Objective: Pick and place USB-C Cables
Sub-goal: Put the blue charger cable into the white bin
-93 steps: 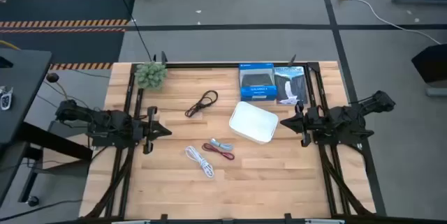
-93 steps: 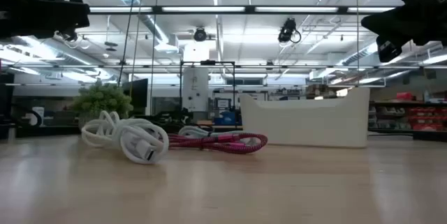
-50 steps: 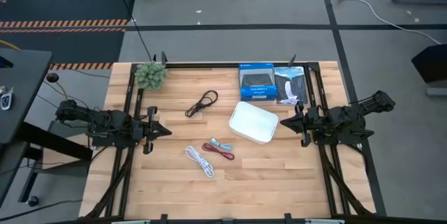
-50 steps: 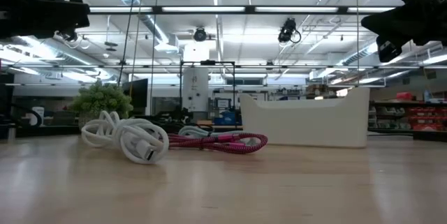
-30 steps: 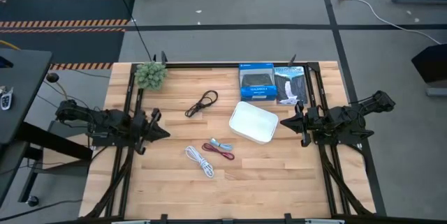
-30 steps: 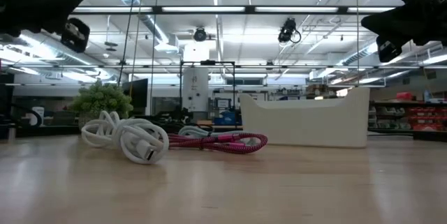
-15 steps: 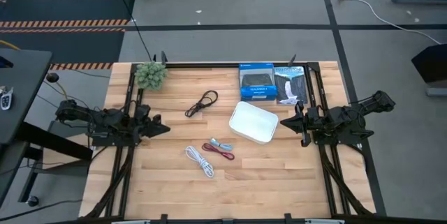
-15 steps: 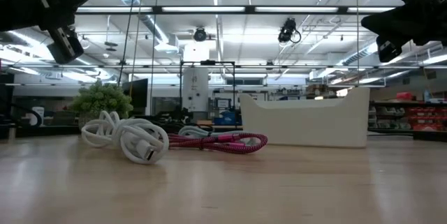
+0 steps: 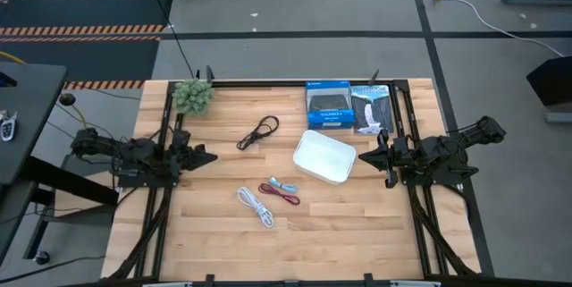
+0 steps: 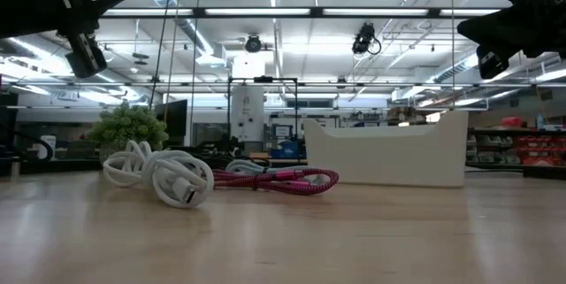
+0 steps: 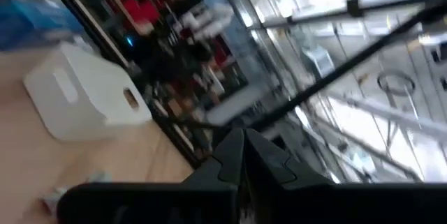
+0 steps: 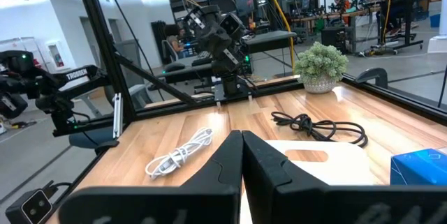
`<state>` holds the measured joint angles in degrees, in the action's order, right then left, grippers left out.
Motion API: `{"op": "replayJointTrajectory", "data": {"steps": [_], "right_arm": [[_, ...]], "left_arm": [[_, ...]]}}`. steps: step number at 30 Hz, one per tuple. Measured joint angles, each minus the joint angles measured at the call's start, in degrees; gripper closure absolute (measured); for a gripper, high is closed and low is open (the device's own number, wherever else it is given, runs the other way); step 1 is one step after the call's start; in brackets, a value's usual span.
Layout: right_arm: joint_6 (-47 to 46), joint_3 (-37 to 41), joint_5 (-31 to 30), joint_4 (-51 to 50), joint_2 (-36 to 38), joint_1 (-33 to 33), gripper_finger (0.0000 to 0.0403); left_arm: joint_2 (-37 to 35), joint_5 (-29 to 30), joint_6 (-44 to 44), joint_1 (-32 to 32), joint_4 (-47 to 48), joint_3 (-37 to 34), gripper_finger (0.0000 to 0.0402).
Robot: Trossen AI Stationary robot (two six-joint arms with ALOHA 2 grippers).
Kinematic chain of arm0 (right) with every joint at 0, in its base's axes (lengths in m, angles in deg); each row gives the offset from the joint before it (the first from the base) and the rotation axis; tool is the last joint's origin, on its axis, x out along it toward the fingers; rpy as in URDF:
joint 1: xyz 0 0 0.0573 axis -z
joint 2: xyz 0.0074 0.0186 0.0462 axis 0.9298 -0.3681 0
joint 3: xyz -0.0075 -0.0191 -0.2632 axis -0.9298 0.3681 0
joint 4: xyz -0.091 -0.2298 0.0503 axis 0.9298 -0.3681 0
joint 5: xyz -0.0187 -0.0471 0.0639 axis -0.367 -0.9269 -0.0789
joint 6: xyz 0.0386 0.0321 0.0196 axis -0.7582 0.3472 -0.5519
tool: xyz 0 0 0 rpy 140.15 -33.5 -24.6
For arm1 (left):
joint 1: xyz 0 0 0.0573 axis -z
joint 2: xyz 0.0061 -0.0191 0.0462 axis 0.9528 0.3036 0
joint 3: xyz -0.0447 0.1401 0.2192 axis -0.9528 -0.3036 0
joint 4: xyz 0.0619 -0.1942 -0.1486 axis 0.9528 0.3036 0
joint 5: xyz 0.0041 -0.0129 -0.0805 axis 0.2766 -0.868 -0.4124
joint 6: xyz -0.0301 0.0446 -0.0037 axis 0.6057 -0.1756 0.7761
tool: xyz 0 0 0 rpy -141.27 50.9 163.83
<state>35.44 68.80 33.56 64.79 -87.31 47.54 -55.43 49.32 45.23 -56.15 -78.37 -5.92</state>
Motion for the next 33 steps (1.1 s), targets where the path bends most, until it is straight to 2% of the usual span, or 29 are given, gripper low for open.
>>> {"op": "replayJointTrajectory", "data": {"steps": [5, 9, 13, 16, 20, 24, 27, 31, 33], "right_arm": [[0.00, 0.01, -0.01, 0.01, 0.00, 0.01, 0.0389], [0.00, 0.01, 0.00, 0.01, 0.00, 0.01, 0.0389], [0.01, -0.01, 0.00, 0.01, 0.00, -0.01, 0.0389], [0.00, 0.00, 0.00, 0.01, 0.00, 0.01, 0.0389], [0.00, 0.01, 0.00, 0.01, 0.00, -0.01, 0.0389], [0.00, 0.00, 0.00, 0.06, 0.00, 0.01, 0.0389], [0.00, 0.01, 0.00, 0.05, 0.00, 0.01, 0.0389], [0.00, 0.01, 0.00, 0.04, 0.00, 0.01, 0.0389], [0.00, -0.01, 0.00, 0.02, 0.00, 0.00, 0.0389]], "left_arm": [[0.00, 7.59, -5.63, 0.01, 0.53, 0.00, 0.0381], [0.01, 14.14, -6.73, 0.01, 0.78, 0.00, 0.0381], [0.01, 15.92, -6.37, 0.01, 0.89, 0.09, 0.0381], [0.08, 16.61, -10.93, 0.01, 2.65, 1.48, 0.0381], [0.01, 23.88, -12.69, -0.01, 2.76, 2.00, 0.0381], [-0.01, 28.44, -13.28, 0.01, 4.55, 2.05, 0.0381], [-0.01, 30.62, -11.66, 0.01, 8.66, 2.08, 0.0381], [0.06, 32.56, -1.71, 0.01, 16.27, 2.36, 0.0381], [0.19, 33.39, 1.13, 0.01, 16.65, 2.54, 0.0381]]}}
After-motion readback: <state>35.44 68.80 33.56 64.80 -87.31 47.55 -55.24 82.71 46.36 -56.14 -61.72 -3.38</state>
